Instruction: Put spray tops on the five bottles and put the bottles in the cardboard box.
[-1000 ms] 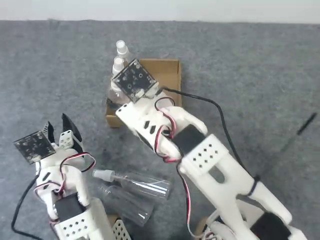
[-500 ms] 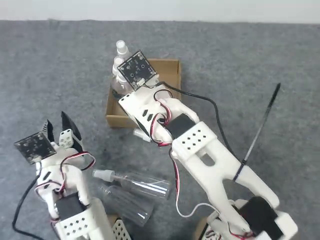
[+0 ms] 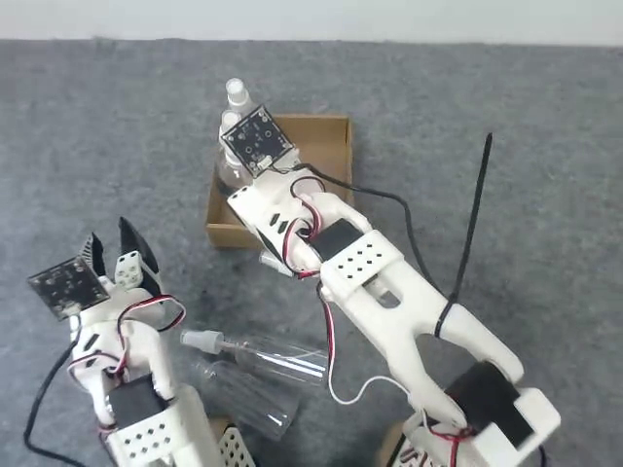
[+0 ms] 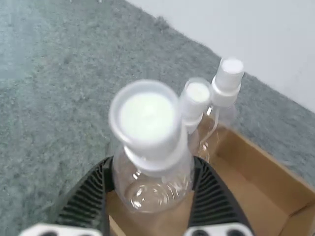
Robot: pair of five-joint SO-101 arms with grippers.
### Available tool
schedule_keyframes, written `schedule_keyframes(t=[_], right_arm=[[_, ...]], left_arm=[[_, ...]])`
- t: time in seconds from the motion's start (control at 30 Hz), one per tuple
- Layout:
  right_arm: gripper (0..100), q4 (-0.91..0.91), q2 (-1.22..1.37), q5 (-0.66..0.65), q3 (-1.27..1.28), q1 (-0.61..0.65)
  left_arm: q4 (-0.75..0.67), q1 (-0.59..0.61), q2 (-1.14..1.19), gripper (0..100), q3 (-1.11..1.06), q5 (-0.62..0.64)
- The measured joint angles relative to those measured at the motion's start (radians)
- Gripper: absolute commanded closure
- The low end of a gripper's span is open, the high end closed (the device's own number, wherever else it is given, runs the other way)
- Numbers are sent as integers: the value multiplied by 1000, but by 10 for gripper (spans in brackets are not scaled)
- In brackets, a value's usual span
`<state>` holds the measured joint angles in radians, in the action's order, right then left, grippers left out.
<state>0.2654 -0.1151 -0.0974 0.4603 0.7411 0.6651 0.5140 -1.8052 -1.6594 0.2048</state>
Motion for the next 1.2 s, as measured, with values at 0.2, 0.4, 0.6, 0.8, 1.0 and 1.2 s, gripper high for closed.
schedule_keyframes(t=[0.2,0.4,0.6,0.8,1.0,1.2], right_arm=[[992,-112,0,0,48,-2],[992,-180,0,2,100,0],[992,-184,0,2,112,-2],[992,-210,78,2,117,5],[992,-247,129,2,117,29],[992,-249,133,2,117,29]], left_arm=[[0,0,0,859,0,0],[0,0,0,859,0,0],[0,0,0,859,0,0],[0,0,0,859,0,0],[0,0,0,859,0,0],[0,0,0,859,0,0]])
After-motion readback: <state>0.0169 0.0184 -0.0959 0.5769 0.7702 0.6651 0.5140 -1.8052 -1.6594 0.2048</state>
